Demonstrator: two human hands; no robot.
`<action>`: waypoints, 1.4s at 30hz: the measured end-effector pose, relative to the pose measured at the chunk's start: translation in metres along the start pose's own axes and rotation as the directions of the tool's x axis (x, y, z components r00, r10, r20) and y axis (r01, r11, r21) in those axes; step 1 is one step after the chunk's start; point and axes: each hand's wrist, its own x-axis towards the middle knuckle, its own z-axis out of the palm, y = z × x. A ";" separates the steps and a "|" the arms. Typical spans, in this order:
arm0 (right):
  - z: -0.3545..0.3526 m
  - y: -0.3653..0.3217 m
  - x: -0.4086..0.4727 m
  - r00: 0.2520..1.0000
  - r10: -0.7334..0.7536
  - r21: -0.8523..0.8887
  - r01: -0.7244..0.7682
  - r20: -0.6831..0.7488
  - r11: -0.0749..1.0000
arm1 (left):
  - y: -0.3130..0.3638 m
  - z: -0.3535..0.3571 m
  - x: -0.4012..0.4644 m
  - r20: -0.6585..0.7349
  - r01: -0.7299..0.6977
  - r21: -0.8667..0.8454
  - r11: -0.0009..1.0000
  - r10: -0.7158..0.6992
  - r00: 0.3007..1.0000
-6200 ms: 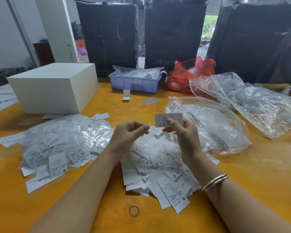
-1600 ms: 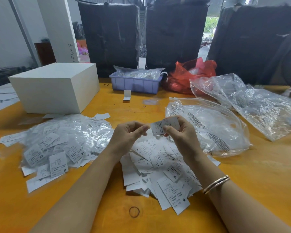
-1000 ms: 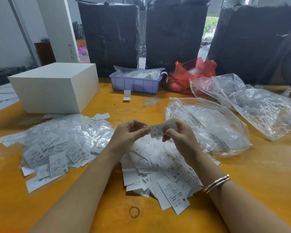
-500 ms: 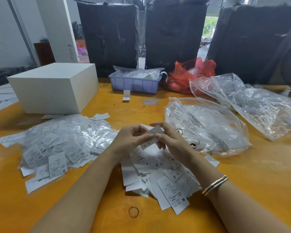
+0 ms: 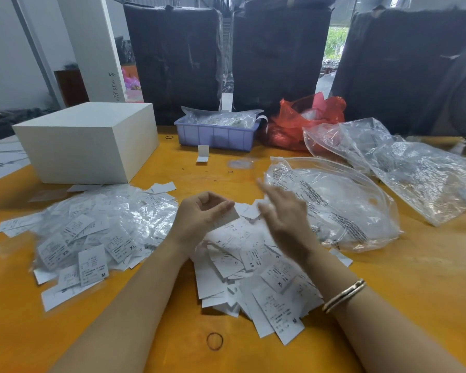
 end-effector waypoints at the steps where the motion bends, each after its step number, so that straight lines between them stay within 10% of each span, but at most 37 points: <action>1: -0.007 0.009 0.005 0.983 0.031 -0.029 -0.037 -0.179 0.999 | 0.000 -0.003 0.001 -0.051 -0.001 0.023 1.000 0.002 0.999; 4: -0.030 0.045 0.008 0.893 0.116 -0.248 -0.243 -0.436 0.938 | -0.001 -0.017 0.005 -0.220 -0.021 0.288 0.957 0.087 0.972; 10: -0.038 0.085 0.004 0.856 0.506 -0.655 -0.443 -0.105 0.612 | -0.009 -0.037 0.005 -0.354 0.239 0.812 0.533 0.122 0.927; 16: -0.035 0.085 0.006 0.864 0.454 -0.605 -0.484 -0.217 0.632 | -0.009 -0.028 0.002 -0.276 0.202 0.947 0.251 0.307 0.911; 24: -0.040 0.088 0.005 0.754 0.527 -0.066 -0.594 -0.392 0.802 | -0.006 -0.003 -0.006 -0.098 -0.100 0.924 0.368 0.482 0.870; 28: -0.041 0.073 0.004 0.731 0.407 0.145 -0.396 -0.548 0.907 | -0.004 0.003 -0.006 -0.053 -0.212 0.830 0.516 0.450 0.891; 34: -0.015 0.013 0.002 0.992 0.101 0.474 -0.051 -0.081 0.879 | 0.004 0.007 -0.010 0.188 -0.232 0.361 0.903 0.173 0.967; 42: 0.007 0.003 -0.001 0.991 -0.013 0.474 -0.050 0.129 0.879 | 0.003 0.010 -0.008 0.101 -0.089 0.127 0.988 0.076 0.992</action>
